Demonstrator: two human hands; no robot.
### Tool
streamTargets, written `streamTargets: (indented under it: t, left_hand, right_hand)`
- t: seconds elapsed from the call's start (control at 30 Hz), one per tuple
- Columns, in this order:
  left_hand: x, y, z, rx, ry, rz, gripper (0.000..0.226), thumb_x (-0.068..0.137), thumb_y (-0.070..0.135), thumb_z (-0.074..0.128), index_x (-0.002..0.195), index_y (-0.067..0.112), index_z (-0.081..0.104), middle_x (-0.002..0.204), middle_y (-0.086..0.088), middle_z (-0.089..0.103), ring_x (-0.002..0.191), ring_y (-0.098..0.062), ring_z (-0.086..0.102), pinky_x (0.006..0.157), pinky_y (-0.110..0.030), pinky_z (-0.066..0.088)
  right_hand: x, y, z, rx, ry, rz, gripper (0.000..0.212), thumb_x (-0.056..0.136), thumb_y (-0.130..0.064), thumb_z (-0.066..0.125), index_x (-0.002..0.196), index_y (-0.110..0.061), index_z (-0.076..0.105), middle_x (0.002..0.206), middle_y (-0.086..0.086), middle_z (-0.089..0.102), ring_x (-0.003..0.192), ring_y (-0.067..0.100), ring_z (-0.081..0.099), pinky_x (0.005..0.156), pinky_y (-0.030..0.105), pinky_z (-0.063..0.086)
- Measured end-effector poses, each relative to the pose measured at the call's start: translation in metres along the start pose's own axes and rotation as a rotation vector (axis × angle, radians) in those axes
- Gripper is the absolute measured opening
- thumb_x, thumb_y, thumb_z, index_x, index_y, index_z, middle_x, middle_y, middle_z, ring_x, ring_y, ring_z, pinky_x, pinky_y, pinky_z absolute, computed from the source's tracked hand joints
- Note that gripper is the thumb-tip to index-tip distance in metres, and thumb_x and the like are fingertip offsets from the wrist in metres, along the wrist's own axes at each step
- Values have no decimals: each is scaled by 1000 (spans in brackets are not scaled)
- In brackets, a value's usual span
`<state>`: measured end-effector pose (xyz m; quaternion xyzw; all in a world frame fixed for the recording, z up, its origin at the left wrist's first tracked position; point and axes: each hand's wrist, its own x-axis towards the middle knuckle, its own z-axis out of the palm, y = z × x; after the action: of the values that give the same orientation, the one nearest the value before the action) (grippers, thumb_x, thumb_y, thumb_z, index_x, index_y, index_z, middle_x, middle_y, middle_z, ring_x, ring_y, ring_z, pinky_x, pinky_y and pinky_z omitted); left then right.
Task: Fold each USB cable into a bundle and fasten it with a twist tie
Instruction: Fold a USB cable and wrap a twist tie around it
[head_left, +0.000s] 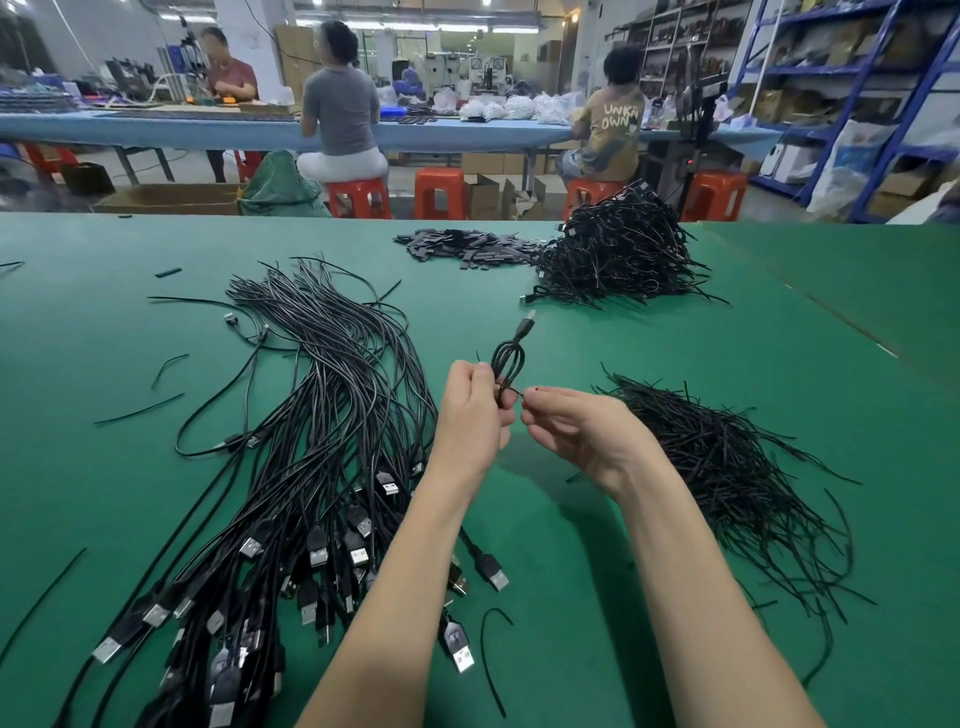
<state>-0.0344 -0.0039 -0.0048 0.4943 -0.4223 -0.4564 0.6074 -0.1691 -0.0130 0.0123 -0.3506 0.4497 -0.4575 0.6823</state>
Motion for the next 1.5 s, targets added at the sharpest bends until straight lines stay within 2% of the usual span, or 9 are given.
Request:
streamTargets:
  t: [0.17,0.37,0.5,0.67,0.77,0.9,1.1,1.27,1.5]
  left_hand:
    - [-8,6,-7,-14,-341,-53,24,107,18,40,84,15,38,68,-1,54,51,-8,36,39,-15,22]
    - [-13,15,-19,292,-671,28,20,106,17,47,86,12,46,81,-7,68,62,-12,47,51,-18,36]
    - [-15,18,-21,539,-773,53,20,104,23,52,87,12,53,86,-1,75,67,-13,45,64,-25,38]
    - [-13,9,-10,750,-551,103,17,99,32,58,83,25,57,80,17,73,60,-8,46,66,-30,41]
    - [-11,6,-5,692,-328,164,18,95,31,63,79,28,57,72,23,69,60,-7,51,59,-25,42]
    - [-8,2,-9,369,-213,72,11,96,27,65,88,21,59,79,4,76,63,-18,43,60,-32,37]
    - [-5,1,-17,488,-140,278,3,91,24,71,93,23,70,83,9,76,78,-3,69,74,-19,53]
    - [-5,-2,-14,669,-132,466,7,92,21,69,99,22,68,86,16,71,82,7,66,73,-9,49]
    - [-7,-2,-13,791,-227,520,10,97,23,63,106,21,62,101,5,73,93,-9,68,85,-33,55]
  right_hand:
    - [8,2,-19,44,-21,99,7,85,-3,72,91,-6,73,76,1,72,59,4,66,55,12,52]
    - [5,-8,-51,-341,-70,-21,20,87,6,65,88,-9,78,67,3,61,49,3,40,43,13,26]
    - [-6,-18,-55,-584,-151,-14,17,70,-14,85,86,-8,83,71,7,71,46,2,45,43,14,32]
    - [-8,-25,-39,-953,83,-296,10,74,-21,84,74,-31,83,64,-13,73,48,-8,54,44,5,36]
    - [-3,-17,-19,-874,201,-501,11,74,-18,79,72,-28,83,56,-18,69,50,-8,56,51,5,38]
    - [-3,-10,-15,-575,96,-466,11,79,-12,83,75,-22,82,77,-5,77,69,5,69,62,21,53]
    - [-6,-13,-22,-542,-68,-453,8,81,-4,82,83,-12,83,90,2,73,74,9,68,66,19,55]
    - [-10,-17,-20,-470,-80,-306,13,86,-13,80,92,-2,76,83,9,77,75,15,72,65,25,58]
    - [-7,-17,-12,-578,82,-375,13,83,-13,83,84,-2,77,67,7,74,56,13,68,54,22,55]
